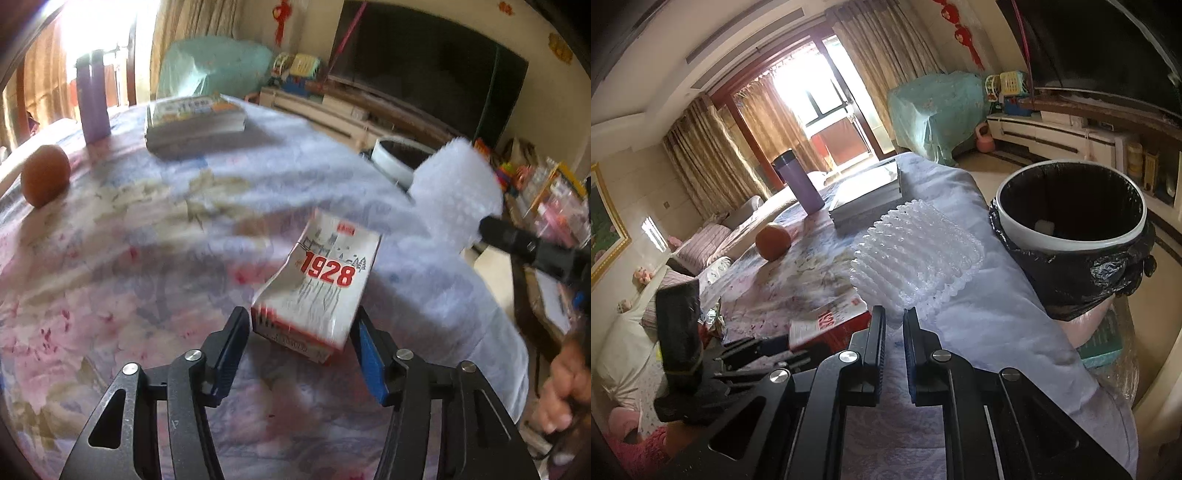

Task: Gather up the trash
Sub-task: 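Carry the milk carton in the left tool while the right tool carries the foam sleeve over the bin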

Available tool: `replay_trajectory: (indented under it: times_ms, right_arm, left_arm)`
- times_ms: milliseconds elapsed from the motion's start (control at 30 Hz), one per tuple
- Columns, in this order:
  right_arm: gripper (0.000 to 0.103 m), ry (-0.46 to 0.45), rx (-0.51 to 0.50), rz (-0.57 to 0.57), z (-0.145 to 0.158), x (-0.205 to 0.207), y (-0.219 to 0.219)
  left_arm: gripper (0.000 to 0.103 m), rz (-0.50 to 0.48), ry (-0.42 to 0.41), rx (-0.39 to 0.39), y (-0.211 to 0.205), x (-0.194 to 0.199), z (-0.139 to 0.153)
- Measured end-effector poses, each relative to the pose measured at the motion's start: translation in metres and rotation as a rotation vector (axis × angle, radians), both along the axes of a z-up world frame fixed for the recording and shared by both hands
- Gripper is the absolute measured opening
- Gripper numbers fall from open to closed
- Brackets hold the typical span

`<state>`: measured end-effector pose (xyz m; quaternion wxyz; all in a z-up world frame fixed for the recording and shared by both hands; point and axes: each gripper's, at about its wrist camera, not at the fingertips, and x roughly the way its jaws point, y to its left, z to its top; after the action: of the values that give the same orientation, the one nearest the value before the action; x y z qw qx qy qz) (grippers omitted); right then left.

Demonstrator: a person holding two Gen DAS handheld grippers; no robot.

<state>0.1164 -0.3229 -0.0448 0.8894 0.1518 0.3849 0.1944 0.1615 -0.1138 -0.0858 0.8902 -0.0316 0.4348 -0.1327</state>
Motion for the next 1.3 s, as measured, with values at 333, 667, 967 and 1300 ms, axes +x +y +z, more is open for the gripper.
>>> replay_trajectory:
  times_ms: [333, 667, 967, 1300]
  right_arm:
    - [0.009, 0.028, 0.001, -0.001, -0.006, 0.005, -0.003]
    - [0.009, 0.011, -0.002, -0.032, 0.003, 0.011, -0.021]
    - [0.009, -0.005, -0.007, -0.073, 0.01, 0.017, -0.045]
    - [0.009, -0.01, -0.003, -0.119, 0.015, 0.024, -0.073]
  left_arm:
    - [0.056, -0.052, -0.01, 0.071, -0.028, 0.025, -0.003]
    - [0.055, -0.07, -0.057, 0.055, -0.044, 0.036, 0.013]
    - [0.055, -0.096, -0.091, 0.055, -0.062, 0.048, 0.03]
    - [0.055, -0.127, -0.11, 0.063, -0.082, 0.064, 0.037]
